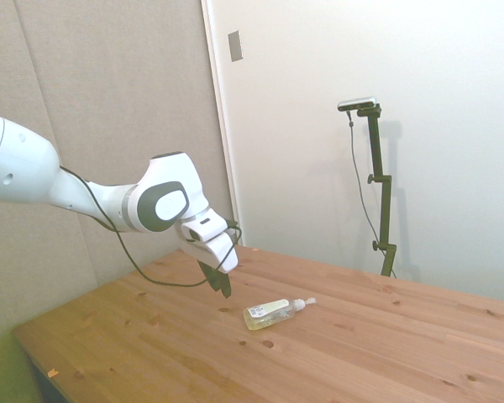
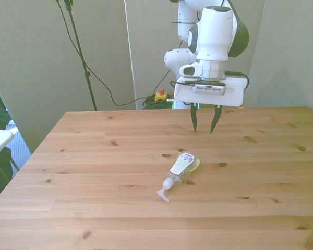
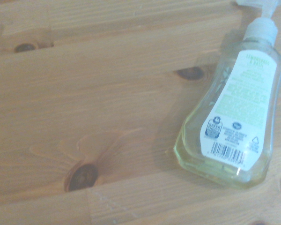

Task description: Knock down the sanitizer

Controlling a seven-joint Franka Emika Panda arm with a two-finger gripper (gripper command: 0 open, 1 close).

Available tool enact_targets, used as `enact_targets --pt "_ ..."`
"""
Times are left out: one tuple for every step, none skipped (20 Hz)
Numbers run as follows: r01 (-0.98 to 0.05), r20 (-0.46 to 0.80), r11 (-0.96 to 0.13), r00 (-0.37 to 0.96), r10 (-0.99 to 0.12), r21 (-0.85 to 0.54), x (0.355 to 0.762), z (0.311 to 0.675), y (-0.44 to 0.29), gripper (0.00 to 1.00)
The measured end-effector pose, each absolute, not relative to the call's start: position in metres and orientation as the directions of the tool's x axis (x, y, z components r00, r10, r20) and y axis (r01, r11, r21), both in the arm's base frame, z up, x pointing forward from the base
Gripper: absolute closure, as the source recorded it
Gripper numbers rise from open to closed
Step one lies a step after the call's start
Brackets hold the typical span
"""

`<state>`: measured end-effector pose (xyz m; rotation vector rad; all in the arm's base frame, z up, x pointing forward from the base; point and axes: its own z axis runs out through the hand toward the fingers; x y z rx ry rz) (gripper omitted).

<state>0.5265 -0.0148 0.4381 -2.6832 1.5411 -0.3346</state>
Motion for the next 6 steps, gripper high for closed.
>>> enact_targets --pt "-0.848 0.17 -0.513 0.491 -0.854 -0.129 0.521 0.437 -0.012 0.0" --pt "-0.846 0.169 -0.518 0.496 -0.852 -0.127 0.516 0.436 -0.009 0.0" --pt "-0.844 0.169 -0.522 0.5 -0.849 -0.124 0.511 0.435 -0.007 0.0" --pt "-0.841 0.169 -0.526 0.505 -0.847 -0.122 0.508 0.435 -0.004 0.0" --pt "-0.839 0.169 -0.531 0.51 -0.844 -0.12 0.504 0.434 -0.001 0.0" --pt "-0.836 0.17 -0.536 0.515 -0.841 -0.119 0.501 0.434 0.002 0.0"
